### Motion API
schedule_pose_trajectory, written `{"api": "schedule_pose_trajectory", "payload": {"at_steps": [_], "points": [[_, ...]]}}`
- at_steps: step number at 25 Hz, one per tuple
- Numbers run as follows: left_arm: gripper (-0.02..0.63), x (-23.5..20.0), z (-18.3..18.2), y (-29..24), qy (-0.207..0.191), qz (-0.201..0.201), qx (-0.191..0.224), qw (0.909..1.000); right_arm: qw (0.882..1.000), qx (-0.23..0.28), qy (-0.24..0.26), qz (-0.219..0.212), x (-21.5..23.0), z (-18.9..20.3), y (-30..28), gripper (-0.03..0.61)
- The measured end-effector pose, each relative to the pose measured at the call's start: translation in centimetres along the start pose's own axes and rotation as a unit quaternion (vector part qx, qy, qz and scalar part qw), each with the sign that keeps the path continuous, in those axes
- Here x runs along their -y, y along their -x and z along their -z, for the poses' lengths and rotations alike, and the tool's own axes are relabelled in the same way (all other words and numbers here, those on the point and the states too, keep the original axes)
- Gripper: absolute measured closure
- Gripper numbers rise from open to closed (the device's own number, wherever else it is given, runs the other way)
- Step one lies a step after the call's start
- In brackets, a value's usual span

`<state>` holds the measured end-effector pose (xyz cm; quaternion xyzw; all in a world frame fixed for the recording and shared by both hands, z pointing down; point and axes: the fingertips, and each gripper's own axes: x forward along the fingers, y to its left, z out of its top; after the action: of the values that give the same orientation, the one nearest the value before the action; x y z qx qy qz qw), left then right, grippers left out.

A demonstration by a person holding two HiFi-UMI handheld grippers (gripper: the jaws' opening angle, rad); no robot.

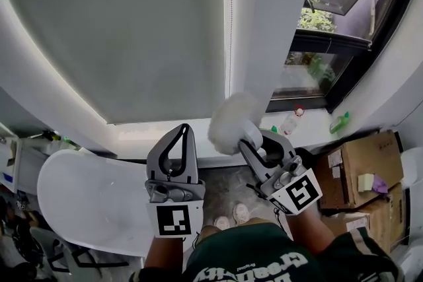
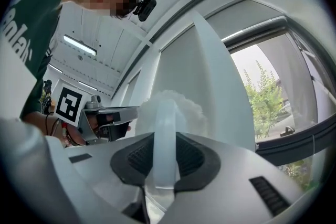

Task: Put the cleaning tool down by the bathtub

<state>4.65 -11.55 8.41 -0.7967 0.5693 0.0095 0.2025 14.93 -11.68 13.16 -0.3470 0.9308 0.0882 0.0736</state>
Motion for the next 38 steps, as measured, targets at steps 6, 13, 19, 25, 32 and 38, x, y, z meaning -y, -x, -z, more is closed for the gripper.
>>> {"api": "schedule_pose_trajectory", "payload": {"at_steps": [6, 13, 19, 25, 32, 38], "points": [[0.607, -0.2, 1.1, -0.7, -0.010, -0.037, -0.025, 0.9990, 0.999, 0.009, -0.027, -0.040, 1.3, 1.2, -1.6, 0.486], [0.607, -0.9, 2.2, -0.4, -0.021, -0.074, -0.062, 0.9951, 0.995, 0.013, -0.054, -0.086, 1.1, 2.4, -3.3, 0.486], [0.606, -1.1, 3.5, -0.7, -0.022, -0.096, -0.076, 0.9923, 0.992, 0.014, -0.072, -0.107, 1.2, 3.7, -3.9, 0.486], [0.606, -1.2, 5.2, -1.3, -0.020, -0.097, -0.083, 0.9916, 0.990, 0.001, -0.084, -0.112, 1.6, 5.8, -4.6, 0.486], [0.606, -4.1, 8.3, -0.3, 0.004, -0.092, -0.106, 0.9901, 0.991, -0.015, -0.089, -0.098, 0.1, 7.4, -6.9, 0.486], [0.606, -6.0, 9.1, 0.7, 0.005, -0.086, -0.104, 0.9908, 0.992, -0.025, -0.079, -0.097, -1.6, 7.7, -8.6, 0.486]]}}
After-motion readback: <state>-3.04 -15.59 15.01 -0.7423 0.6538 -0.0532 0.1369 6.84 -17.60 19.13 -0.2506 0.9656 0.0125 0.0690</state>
